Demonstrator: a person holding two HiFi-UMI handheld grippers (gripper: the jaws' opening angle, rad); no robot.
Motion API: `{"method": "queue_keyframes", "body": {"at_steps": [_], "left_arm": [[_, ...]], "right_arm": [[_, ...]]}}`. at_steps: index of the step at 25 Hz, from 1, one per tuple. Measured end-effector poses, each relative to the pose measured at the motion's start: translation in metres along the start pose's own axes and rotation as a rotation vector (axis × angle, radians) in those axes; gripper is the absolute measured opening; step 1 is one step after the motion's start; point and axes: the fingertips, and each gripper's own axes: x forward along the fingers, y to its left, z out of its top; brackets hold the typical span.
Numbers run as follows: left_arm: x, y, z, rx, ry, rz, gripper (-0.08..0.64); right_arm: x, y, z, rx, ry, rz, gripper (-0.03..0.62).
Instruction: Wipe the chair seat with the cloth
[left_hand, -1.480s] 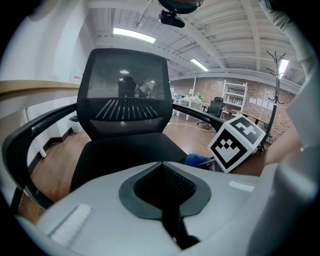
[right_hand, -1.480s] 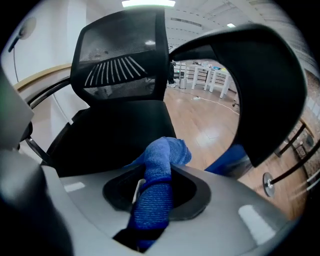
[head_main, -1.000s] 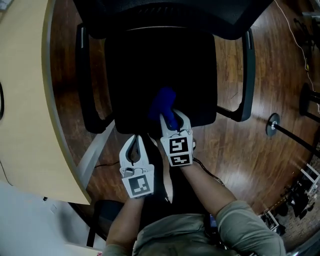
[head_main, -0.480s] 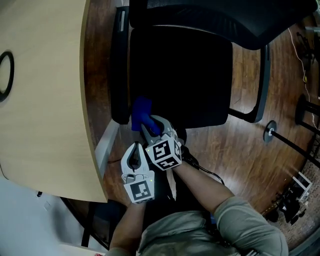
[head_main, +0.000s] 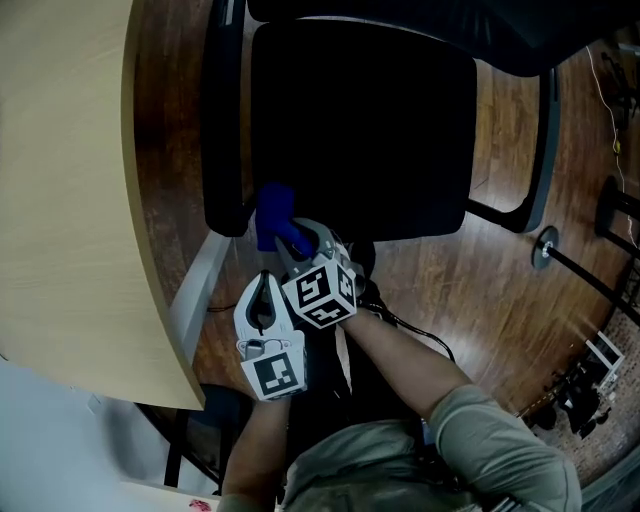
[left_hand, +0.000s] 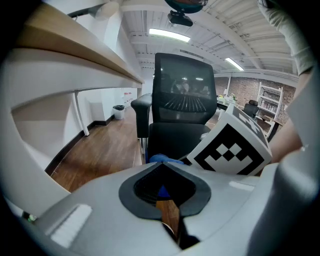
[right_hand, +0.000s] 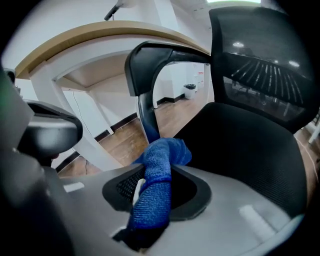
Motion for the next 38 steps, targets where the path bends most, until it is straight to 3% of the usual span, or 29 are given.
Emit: {"method": "queue_keyframes", "body": {"at_steps": [11, 19, 38], "left_arm": [[0.013, -0.029, 0.005, 0.057, -0.007, -0.038, 0.003], [0.019, -0.089, 0.033, 0.12, -0.029, -0.131, 0.003], [0.042, -0.27, 0.03, 0.281, -0.006, -0.351, 0.003]], "right_arm": [[-0.021, -0.028, -0.017, 0.064, -0.023, -0.05, 0.11], [-0.076, -0.091, -0.042, 0.161, -0.017, -0.186, 0.11], [-0.215, -0.235, -0.178, 0.522, -0.057, -0.476, 0.11]]}}
